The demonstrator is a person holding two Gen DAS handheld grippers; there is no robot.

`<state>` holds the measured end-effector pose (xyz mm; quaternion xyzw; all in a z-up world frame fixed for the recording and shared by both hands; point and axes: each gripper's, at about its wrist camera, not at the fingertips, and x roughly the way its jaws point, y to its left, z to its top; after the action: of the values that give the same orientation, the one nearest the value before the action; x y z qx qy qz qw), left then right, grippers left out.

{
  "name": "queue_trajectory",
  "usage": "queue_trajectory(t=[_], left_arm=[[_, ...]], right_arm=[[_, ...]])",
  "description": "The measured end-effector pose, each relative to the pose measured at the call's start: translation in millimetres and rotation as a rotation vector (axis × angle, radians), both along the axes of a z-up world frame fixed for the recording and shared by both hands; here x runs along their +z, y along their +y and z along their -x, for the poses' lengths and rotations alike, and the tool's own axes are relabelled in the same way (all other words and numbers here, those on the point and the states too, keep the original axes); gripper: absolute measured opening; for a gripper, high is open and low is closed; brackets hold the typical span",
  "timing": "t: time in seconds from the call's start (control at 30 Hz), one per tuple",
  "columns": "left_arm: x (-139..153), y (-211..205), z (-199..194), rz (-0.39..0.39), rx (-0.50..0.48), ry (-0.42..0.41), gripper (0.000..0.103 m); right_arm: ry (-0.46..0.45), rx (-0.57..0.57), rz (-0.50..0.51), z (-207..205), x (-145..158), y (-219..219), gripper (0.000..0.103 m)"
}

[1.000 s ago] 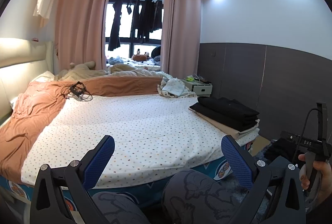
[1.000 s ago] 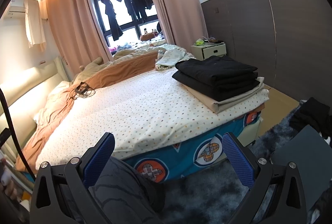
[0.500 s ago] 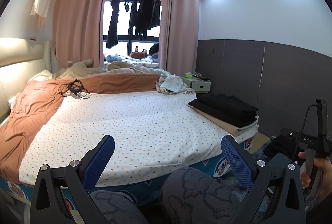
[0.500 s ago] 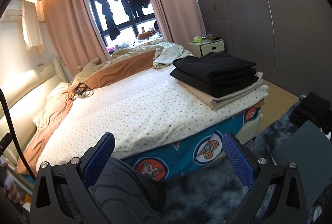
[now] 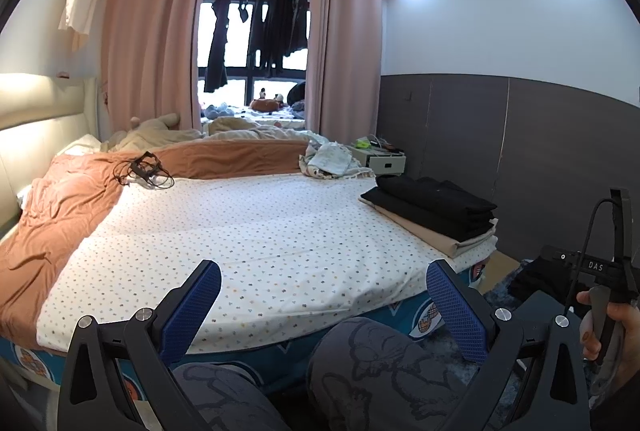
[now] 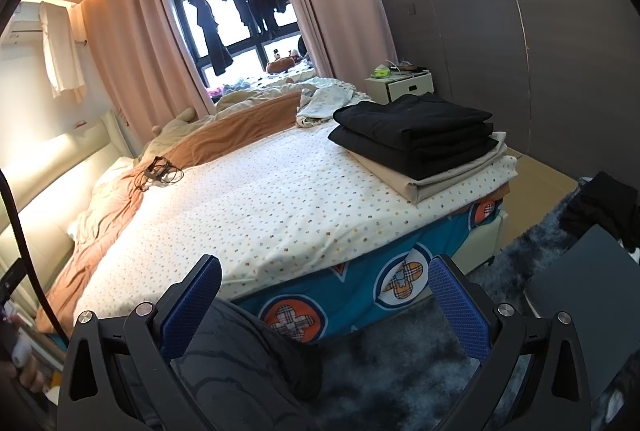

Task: Fold large clothes

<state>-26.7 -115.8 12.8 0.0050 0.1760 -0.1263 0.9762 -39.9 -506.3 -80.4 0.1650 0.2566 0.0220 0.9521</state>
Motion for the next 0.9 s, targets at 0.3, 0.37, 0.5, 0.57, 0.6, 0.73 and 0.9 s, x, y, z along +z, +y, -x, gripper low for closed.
queue_trajectory(t=[0.3,0.37,0.5,0.57,0.6,0.73,0.9], left_arm=[[-3,-1,-8,0.003,0.002,0.012,0.103],[-2,-1,-9,0.0,0.003,0.009,0.103],[-3,-3,-7,0.002,0.004,0.007,0.103],[-3,-2,-7,0.004,0.007,0.005,0.103],[-3,-1,-6,0.006,0.008,0.005,0.103],[-2,-1,-4,0.011,0.013,0.006,0.103],[0,-2,-1,0.003,0.016,0.0,0.103]], right_arm=[[0.005,-0.001,-0.02,-8,0,-5,0.103],[0.007,0.002,-0.019,-9,0,-4,0.103],[0.007,0.008,-0.019,-13,2,1,0.103],[0.004,0.011,-0.019,-13,4,3,0.103],[0.003,0.014,-0.019,-14,5,3,0.103],[0.005,0.015,-0.015,-13,6,5,0.103],[0.003,0.018,-0.01,-13,6,5,0.103]])
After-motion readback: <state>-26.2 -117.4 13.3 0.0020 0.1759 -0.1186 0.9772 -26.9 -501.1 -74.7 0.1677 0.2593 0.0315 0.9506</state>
